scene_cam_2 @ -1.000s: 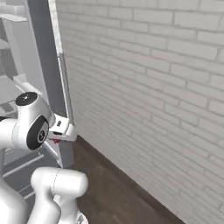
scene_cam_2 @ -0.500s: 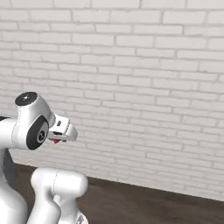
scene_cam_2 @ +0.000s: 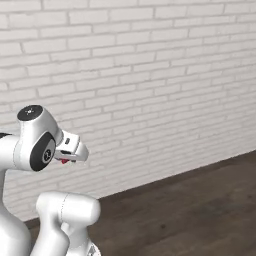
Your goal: Take the strawberry from the fridge and place it on top of the pancake, located on the dining counter.
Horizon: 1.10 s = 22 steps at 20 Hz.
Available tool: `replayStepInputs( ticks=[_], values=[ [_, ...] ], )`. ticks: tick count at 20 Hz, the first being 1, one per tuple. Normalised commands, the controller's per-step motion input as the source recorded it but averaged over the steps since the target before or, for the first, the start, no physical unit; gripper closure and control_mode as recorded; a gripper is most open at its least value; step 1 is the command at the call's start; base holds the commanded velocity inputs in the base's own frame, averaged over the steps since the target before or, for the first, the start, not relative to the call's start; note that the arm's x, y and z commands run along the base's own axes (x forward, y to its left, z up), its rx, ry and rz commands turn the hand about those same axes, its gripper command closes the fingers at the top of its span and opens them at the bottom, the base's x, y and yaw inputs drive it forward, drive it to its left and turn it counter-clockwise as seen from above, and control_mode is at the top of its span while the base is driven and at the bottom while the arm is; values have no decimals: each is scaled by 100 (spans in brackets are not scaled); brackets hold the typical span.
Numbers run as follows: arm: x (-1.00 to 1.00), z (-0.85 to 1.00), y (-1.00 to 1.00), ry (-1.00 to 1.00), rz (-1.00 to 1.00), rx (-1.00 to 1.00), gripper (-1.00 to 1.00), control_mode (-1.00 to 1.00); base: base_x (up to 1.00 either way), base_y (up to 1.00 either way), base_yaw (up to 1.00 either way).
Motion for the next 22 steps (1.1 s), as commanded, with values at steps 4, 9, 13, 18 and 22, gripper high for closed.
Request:
replayStepInputs(
  ticks=[4, 9, 13, 18, 22],
  values=[
    [0, 0, 0, 0, 0, 0, 100, 100, 0, -29, -91],
    [0, 0, 0, 0, 0, 0, 100, 100, 5, -16, -89],
    [0, 0, 0, 0, 0, 0, 100, 100, 12, -3, -89],
    [0, 0, 0, 0, 0, 0, 100, 100, 29, 6, -86],
    [0, 0, 0, 0, 0, 0, 100, 100, 88, 70, -64]
  ],
)
